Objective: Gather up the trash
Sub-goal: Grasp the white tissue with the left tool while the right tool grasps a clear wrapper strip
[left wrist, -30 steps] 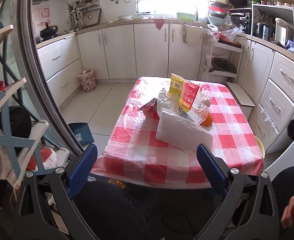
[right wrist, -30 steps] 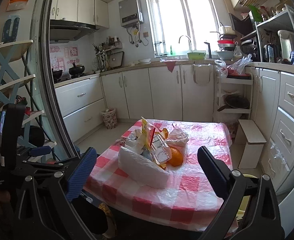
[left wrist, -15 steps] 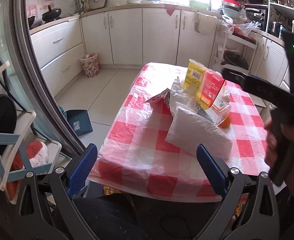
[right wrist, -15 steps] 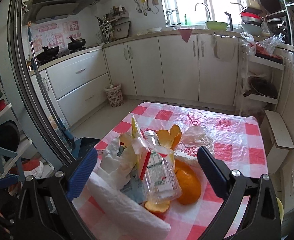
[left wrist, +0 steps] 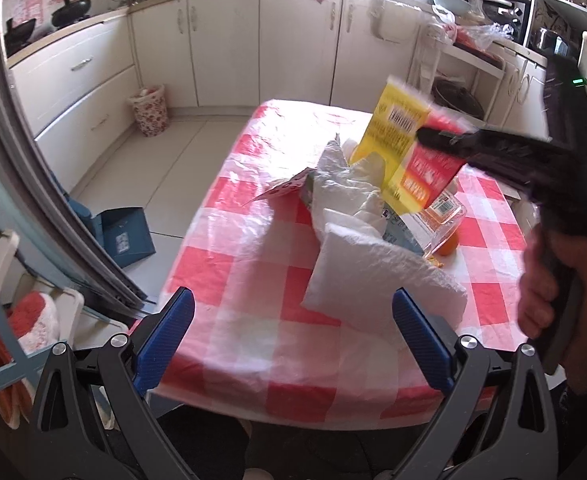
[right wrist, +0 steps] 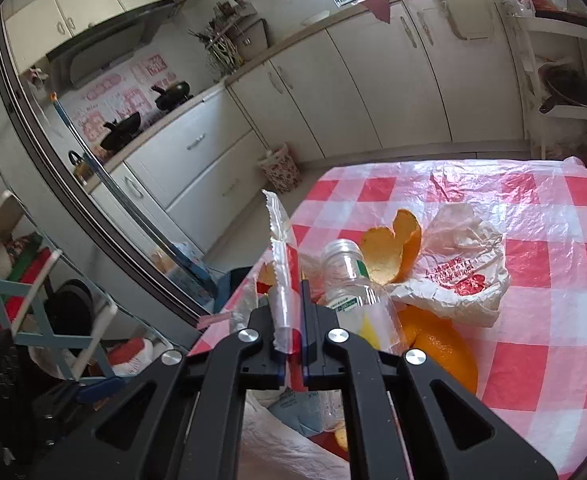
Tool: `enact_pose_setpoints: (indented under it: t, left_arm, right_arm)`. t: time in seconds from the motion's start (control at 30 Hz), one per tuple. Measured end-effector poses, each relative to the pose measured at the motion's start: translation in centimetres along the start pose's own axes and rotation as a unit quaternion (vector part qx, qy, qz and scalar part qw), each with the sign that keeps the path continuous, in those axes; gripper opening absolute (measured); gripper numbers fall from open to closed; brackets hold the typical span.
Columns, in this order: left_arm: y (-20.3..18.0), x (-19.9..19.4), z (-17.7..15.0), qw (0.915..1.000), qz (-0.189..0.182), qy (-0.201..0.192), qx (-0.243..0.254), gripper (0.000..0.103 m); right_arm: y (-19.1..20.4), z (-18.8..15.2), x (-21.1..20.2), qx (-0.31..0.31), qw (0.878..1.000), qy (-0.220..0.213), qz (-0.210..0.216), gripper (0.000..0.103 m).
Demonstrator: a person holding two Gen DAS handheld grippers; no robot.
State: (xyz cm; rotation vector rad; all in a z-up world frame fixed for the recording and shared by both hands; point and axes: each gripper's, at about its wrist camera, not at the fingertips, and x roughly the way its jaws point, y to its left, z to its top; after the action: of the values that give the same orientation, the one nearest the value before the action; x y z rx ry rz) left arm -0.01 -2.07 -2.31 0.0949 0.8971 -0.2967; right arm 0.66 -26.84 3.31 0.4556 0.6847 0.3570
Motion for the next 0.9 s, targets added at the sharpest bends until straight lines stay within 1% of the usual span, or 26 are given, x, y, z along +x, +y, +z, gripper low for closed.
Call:
enact_pose_setpoints:
  t: [0.07,0.1,0.13,0.2,0.27,0.37,0.47,0.53,0.57,0.6,0.63,0.67,0.73,0.8,0.83,0.9]
  left_arm:
    - [-0.6,1.3,0.8,1.0,-0.002,0.007,0.006,0.095]
    - [-0.8,2.0,1.1,0.9999,0.003,0.011,0.008,0.095]
    - [-1.1,2.6,1.4,0.9998,0.01,0.014,0.01,0.095]
    - [-1.4,3.7,1.8,0.9996,0.012,0.023,0.009,0.095]
    - [-1.6,4.6,1.8,0.9993,0.013,0.035,0.004,0.095]
    - [-1.5,5.2,1.3,0.9984,0.0,0.057,-0.003,0.095]
    - [-0.7,4.4,0.5,0.9986,-0.006,0.053,-0.002,0.095]
    - [-0.3,3.6,0.0,0.9982,-0.027,0.05,0.018,0.095]
    - [-0.3,3.2,-0.1,0.998,-0.03,0.043,0.034,0.095]
    - [-0.7,2.9,-0.2,0.9965,-0.033,0.035,0.068,0.095]
    - [-0.9,2.9,-0.2,0.9945,-0.037,0.034,0.092,0.095]
    - [-1.5,3.0,-0.2,0.9906,-0.041,0.035,0.126,0.095]
    - [-2.7,3.6,-0.4,0.9764,-0.033,0.033,0.211,0.095]
    - [-3.4,4.7,-0.8,0.9625,-0.031,0.043,0.266,0.095]
    - [-3.6,5.5,-0.9,0.9576,-0.04,0.058,0.279,0.094]
    - [-3.9,6.5,-1.0,0.954,-0.049,0.08,0.285,0.085]
  right_arm:
    - [-0.2,0.5,-1.6,0.005,1.0,-0.025,0.017,0.006]
    - [-0.3,0.7,-2.5,0.008,0.999,-0.036,0.025,0.006]
    - [-0.3,0.9,-2.8,0.01,0.999,-0.044,0.029,0.006]
    - [-0.5,0.9,-3.8,0.015,0.998,-0.055,0.035,0.006]
    - [-1.0,1.2,-4.5,0.021,0.997,-0.06,0.035,0.006]
    - [-1.8,1.2,-5.3,0.026,0.997,-0.065,0.029,0.006]
    - [-2.9,1.2,-6.5,0.034,0.996,-0.072,0.024,0.006]
    - [-3.5,1.2,-7.1,0.04,0.996,-0.077,0.021,0.006]
    - [-3.9,1.1,-7.5,0.043,0.996,-0.079,0.02,0.006]
    - [-4.1,1.0,-7.7,0.046,0.995,-0.081,0.02,0.006]
    - [-4.4,1.0,-7.9,0.049,0.995,-0.081,0.02,0.006]
    - [-4.6,0.9,-8.0,0.052,0.995,-0.081,0.02,0.006]
    - [-4.9,0.9,-8.2,0.054,0.995,-0.08,0.019,0.006]
    - [-4.9,0.9,-8.2,0.052,0.995,-0.078,0.017,0.006]
    - [-5.0,0.8,-8.2,0.05,0.996,-0.078,0.016,0.006]
    - [-5.0,0.8,-8.2,0.049,0.996,-0.078,0.015,0.006]
